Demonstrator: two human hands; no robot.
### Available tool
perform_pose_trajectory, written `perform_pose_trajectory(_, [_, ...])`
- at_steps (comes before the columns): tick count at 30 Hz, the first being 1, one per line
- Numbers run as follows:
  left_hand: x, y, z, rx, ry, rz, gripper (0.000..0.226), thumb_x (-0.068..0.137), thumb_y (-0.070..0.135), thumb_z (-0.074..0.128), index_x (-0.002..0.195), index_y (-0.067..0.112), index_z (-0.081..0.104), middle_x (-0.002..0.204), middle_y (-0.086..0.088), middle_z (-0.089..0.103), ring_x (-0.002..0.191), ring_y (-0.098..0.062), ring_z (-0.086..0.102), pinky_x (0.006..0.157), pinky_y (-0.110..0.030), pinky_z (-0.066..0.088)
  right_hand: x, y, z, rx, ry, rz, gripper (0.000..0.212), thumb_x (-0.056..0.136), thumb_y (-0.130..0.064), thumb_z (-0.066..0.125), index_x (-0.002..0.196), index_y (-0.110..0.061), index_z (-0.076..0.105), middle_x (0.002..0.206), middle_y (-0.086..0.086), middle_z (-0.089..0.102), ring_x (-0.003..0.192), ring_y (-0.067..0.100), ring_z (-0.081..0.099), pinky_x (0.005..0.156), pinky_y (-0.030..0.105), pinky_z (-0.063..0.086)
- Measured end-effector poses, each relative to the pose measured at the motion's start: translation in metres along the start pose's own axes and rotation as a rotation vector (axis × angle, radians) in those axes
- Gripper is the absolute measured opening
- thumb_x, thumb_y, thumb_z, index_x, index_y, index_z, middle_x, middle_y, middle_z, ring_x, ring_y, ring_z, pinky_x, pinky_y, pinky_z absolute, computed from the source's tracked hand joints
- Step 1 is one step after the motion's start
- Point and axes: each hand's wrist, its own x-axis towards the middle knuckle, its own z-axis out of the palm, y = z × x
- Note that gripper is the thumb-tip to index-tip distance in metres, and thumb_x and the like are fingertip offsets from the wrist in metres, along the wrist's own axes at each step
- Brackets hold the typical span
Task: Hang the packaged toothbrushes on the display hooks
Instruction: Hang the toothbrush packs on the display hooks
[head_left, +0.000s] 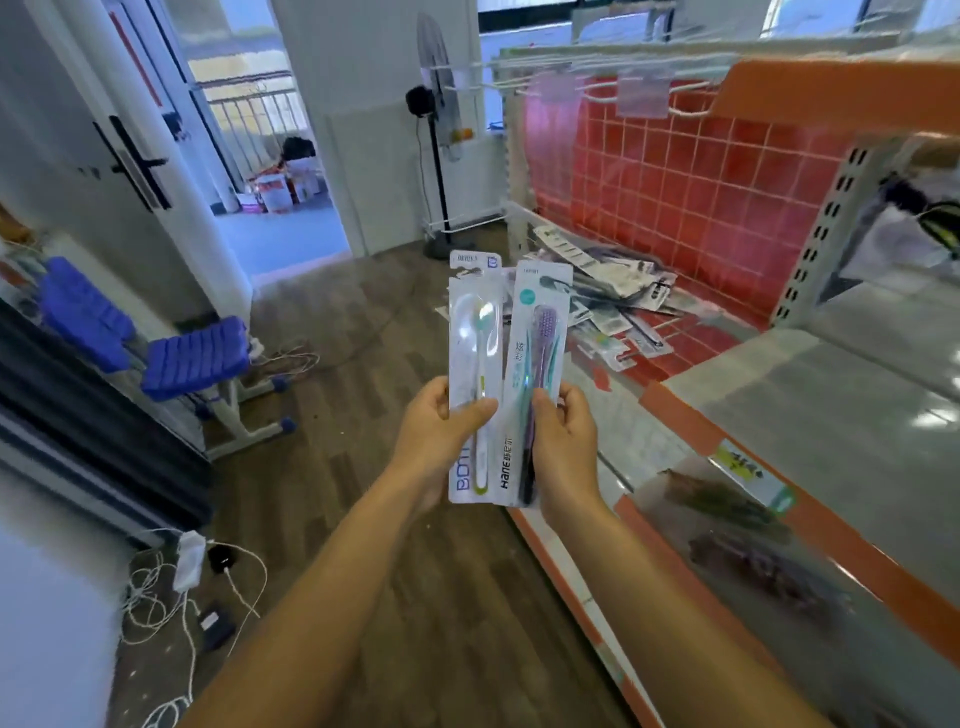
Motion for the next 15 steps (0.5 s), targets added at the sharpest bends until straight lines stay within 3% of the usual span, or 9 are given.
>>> perform_pose_trajectory(2, [0.026,-0.001,0.002,-0.010,-0.045,-0.003,0.022,0.088,0.008,0.068,0.105,0.019,0.059,0.093,0.002,0.075,0.082,-0.018,0.074,0.068,-0.032,0.061,0.019,0.000,0.005,0.007,0.037,-0.007,0.014,0.098,-0.032,0.048,0.104,-0.028,0.059,0.098,0.000,0.071,0.088,0.017,0.070,0.079,0.044,0.058])
perform_pose_trajectory(7, [0.099,-0.001,0.015,0.012,-0.162,-0.022,0.027,0.085,0.004,0.071,0.107,0.017,0.062,0.101,-0.005,0.075,0.091,-0.022,0.073,0.084,-0.045,0.058,0.078,-0.001,0.012,0.059,0.132,0.003,0.014,0.100,-0.025,0.048,0.104,-0.021,0.060,0.096,0.000,0.069,0.087,0.015,0.069,0.076,0.035,0.058])
perform_pose_trajectory(15, [0.227,0.014,0.044,0.047,-0.314,-0.012,0.033,0.084,0.001,0.070,0.107,0.024,0.063,0.103,-0.001,0.074,0.093,-0.019,0.071,0.087,-0.041,0.057,0.188,-0.004,0.030,0.111,0.265,-0.001,0.021,0.097,-0.037,0.053,0.100,-0.019,0.062,0.092,0.002,0.071,0.082,0.016,0.070,0.073,0.037,0.057])
